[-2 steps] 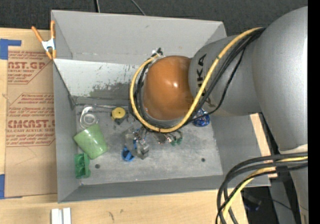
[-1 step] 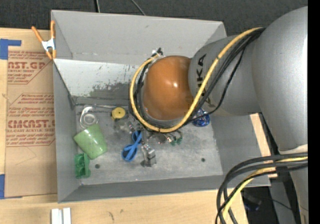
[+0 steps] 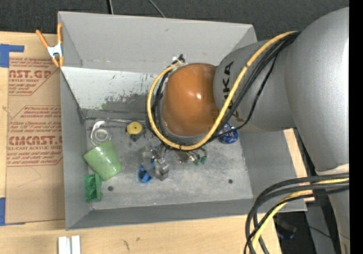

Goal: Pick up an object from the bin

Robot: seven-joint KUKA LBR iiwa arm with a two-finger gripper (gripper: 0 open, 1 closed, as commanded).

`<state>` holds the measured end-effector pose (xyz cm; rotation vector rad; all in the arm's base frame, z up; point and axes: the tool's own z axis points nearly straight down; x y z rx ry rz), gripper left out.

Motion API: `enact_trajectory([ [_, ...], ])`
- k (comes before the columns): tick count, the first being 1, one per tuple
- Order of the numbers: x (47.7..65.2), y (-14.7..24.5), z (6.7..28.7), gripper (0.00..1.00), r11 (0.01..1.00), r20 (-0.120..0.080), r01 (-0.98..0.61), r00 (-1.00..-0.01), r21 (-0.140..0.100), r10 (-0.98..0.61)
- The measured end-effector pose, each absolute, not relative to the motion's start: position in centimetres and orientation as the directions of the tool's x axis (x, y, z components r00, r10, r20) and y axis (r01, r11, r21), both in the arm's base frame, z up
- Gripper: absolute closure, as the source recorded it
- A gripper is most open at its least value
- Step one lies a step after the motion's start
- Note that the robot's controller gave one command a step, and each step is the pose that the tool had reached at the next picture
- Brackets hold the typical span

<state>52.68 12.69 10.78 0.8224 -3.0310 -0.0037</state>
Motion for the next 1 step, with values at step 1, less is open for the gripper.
enact_trajectory([
  [1, 51.24, 12.89, 26.15, 1.0, 0.744, -0.009, -0.668, -0.744, -0.004, -0.668],
])
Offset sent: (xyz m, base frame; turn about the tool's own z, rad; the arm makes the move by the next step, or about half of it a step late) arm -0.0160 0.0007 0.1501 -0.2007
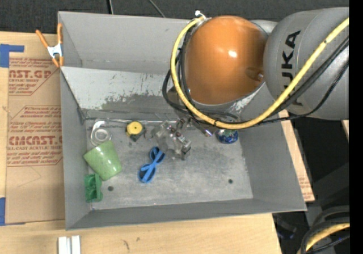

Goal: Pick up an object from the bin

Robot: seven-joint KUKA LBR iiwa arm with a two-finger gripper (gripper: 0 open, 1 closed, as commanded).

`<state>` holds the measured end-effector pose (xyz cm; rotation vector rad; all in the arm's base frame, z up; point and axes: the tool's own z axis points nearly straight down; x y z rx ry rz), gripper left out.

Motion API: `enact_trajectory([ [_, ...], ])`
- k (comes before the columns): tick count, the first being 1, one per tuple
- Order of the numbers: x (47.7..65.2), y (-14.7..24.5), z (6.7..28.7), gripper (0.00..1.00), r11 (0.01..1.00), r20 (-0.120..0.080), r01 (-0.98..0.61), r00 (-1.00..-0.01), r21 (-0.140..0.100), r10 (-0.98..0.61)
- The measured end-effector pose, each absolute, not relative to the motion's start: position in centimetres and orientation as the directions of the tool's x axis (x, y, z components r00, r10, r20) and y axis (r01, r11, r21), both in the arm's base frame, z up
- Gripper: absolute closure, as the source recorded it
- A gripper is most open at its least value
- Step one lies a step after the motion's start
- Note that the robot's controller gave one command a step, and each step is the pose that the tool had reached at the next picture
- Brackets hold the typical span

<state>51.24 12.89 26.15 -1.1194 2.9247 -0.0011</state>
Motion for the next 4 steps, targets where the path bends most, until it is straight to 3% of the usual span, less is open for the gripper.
enact_trajectory([
  [1, 51.1, 12.9, 25.8, 0.0, 0.745, -0.004, -0.667, -0.745, 0.0, -0.667],
  [2, 51.6, 13.1, 13.6, 0.0, 0.813, 0.005, -0.582, -0.813, 0.004, -0.582],
  [3, 56.4, 10.5, 6.8, 0.0, 0.411, -0.002, -0.911, -0.411, 0.0, -0.911],
  [4, 56.4, 10.6, 7.0, 1.0, 0.412, -0.004, -0.911, -0.412, 0.001, -0.911],
])
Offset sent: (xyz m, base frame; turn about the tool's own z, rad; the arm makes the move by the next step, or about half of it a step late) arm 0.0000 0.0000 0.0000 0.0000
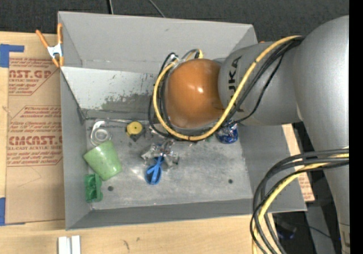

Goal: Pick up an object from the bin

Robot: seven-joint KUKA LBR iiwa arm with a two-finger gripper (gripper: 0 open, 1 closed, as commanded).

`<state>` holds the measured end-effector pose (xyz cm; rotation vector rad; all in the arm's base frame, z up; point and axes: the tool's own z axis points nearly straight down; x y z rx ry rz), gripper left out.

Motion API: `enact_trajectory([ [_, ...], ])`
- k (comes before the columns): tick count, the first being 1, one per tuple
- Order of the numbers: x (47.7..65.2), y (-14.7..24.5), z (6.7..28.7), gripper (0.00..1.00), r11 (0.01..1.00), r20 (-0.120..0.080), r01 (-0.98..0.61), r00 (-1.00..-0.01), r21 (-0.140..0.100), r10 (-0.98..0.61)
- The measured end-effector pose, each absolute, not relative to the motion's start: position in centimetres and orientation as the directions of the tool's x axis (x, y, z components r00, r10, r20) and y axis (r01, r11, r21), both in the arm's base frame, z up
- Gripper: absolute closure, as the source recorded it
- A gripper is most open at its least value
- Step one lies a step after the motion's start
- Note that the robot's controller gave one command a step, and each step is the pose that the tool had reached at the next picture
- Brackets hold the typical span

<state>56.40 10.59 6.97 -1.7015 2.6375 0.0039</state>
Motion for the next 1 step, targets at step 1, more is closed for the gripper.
enact_trajectory([
  [1, 56.11, 8.95, 25.29, 1.0, 0.313, -0.006, -0.95, -0.312, -0.008, -0.95],
])
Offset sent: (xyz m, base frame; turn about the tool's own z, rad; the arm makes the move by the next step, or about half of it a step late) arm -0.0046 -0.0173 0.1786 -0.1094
